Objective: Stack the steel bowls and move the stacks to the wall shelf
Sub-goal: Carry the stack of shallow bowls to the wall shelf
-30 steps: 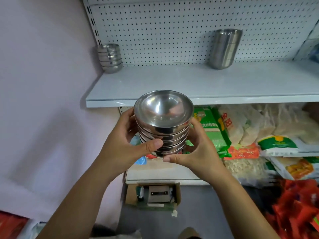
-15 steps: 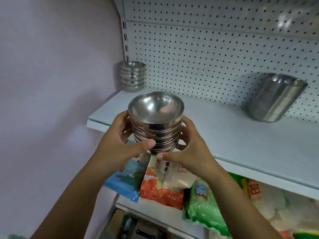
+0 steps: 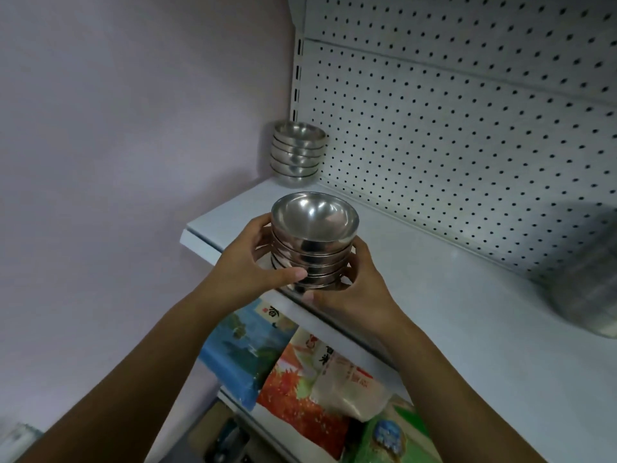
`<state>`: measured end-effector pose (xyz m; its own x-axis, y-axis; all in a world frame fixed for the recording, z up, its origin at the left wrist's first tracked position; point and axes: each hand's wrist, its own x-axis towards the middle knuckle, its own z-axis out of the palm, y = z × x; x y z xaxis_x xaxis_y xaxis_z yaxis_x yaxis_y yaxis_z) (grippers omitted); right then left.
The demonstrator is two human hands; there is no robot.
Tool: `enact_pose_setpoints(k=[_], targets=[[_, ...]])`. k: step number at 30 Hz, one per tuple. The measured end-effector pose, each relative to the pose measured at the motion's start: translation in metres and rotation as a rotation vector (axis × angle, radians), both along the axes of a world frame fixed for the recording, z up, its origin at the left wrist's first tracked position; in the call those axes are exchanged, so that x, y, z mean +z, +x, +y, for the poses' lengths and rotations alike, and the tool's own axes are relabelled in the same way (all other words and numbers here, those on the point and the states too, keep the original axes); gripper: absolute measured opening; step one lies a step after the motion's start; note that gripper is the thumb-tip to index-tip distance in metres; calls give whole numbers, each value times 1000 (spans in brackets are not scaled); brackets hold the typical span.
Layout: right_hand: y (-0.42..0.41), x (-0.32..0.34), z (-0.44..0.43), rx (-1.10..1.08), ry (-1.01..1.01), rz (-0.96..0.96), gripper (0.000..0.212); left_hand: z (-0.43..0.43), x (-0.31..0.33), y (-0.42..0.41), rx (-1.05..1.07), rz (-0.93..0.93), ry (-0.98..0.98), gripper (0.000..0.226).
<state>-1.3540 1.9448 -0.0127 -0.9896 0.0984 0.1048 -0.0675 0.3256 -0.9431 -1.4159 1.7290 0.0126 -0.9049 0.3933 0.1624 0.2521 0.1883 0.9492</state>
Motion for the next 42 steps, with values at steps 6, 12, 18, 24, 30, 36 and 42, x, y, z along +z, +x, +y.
enact_pose_setpoints(k=[6,12,18,24,30,36,42], targets=[[-29,-10,-3,-50,-18,9,114,0,-8,-42,-44,-6,-26,103],[-59,-13,-2,-130,-8,26,119,3,-16,-74,-46,98,-89,92],[-93,-8,-1,-258,-17,34,122,-3,-47,-95,125,402,-372,75],[-129,-6,1,-393,41,23,120,-6,-87,-110,160,573,-639,65],[-163,-2,12,-508,52,-31,116,-7,-89,-112,178,609,-652,60],[-196,-3,21,-592,35,-64,116,-6,-92,-113,189,628,-635,59],[-212,0,22,-621,25,-70,115,-7,-93,-114,209,647,-623,58]])
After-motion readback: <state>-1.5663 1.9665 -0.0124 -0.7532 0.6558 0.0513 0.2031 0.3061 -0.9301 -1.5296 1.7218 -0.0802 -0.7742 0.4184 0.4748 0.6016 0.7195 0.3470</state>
